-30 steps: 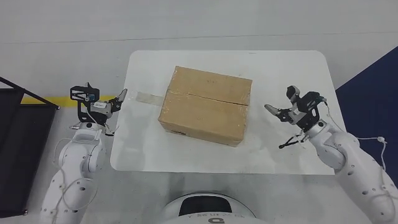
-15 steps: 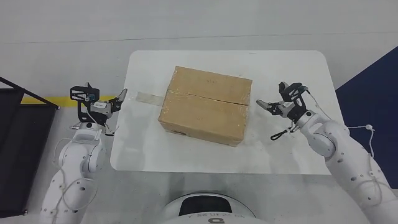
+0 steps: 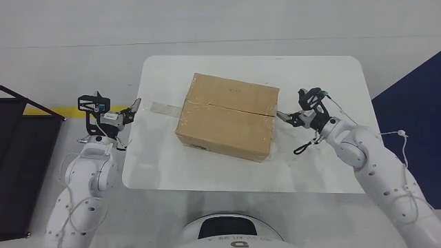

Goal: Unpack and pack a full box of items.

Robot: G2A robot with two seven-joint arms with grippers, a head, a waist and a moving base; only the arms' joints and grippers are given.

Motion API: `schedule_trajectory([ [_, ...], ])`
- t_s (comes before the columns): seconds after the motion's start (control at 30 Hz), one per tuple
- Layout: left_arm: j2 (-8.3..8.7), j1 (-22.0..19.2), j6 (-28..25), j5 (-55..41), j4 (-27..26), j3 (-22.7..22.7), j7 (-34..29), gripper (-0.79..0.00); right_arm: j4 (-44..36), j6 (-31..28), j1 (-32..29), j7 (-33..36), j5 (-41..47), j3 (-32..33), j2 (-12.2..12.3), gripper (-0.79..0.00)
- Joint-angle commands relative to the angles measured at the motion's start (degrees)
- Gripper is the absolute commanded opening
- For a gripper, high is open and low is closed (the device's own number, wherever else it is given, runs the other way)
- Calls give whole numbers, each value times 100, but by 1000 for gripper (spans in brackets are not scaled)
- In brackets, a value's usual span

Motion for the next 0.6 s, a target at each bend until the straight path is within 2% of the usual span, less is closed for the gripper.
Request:
schedule_trajectory([
  [0.0, 0, 0, 0, 0, 0, 0, 0, 0, -29, -36, 28, 30, 8, 3, -14, 0],
  [0.2, 0, 0, 0, 0, 0, 0, 0, 0, 8, -210, 212, 198, 490, 33, -68, 0],
  [0.33, 0, 0, 0, 0, 0, 0, 0, 0, 179, -68, 529, 458, 780, -62, -143, 0],
  [0.43, 0, 0, 0, 0, 0, 0, 0, 0, 368, 396, 866, 683, 1045, -170, -233, 0],
  [0.57, 0, 0, 0, 0, 0, 0, 0, 0, 627, 1372, 1350, 1024, 1297, -387, -389, 0],
])
